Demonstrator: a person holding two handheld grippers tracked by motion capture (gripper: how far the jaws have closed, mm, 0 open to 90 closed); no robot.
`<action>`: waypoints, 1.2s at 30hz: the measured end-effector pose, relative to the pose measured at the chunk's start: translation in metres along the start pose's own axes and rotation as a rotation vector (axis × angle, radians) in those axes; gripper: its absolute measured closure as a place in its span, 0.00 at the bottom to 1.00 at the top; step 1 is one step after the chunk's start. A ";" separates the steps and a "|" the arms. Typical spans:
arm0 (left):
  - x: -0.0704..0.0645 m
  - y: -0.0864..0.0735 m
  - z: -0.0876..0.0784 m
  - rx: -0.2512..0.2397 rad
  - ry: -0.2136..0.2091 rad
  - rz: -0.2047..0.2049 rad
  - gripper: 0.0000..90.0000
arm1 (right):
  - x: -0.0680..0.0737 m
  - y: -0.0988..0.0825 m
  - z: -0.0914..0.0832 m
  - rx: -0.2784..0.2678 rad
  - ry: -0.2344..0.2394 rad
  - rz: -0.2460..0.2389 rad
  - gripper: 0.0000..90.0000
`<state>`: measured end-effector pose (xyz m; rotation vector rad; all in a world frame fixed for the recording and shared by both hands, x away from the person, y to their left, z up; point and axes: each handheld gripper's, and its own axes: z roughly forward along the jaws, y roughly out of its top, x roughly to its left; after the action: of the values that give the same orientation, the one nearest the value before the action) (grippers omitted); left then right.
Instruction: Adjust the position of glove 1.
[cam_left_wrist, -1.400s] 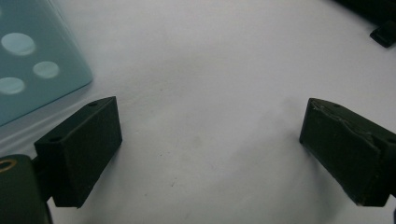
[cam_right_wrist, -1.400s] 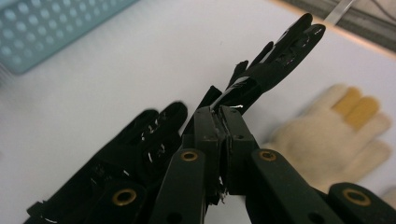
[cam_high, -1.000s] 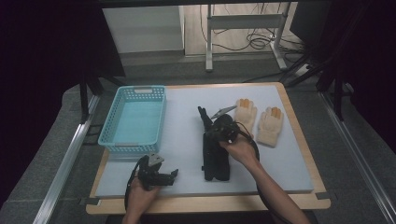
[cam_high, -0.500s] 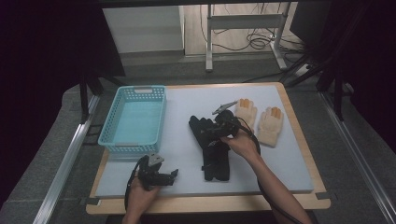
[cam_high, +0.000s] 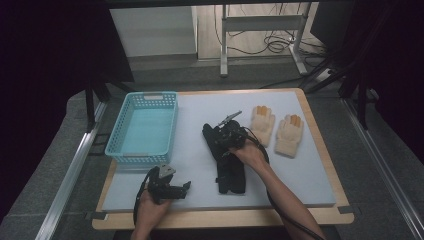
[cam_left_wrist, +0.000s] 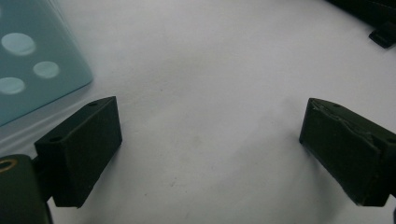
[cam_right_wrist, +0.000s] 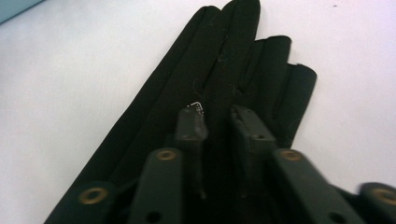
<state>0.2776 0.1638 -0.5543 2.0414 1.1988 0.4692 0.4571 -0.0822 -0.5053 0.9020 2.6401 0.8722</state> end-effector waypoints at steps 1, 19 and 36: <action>0.000 0.000 0.000 0.000 0.000 0.000 0.07 | 0.000 0.000 -0.001 -0.001 -0.008 0.002 0.91; 0.000 0.000 0.000 -0.002 -0.001 -0.001 0.07 | 0.018 -0.001 -0.082 -0.114 -0.041 0.086 0.97; 0.000 0.000 0.000 0.001 -0.001 0.002 0.07 | 0.035 -0.050 -0.064 -0.077 -0.030 0.164 0.77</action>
<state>0.2778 0.1640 -0.5541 2.0439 1.1967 0.4693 0.3806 -0.1224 -0.4846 1.1154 2.5165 0.9822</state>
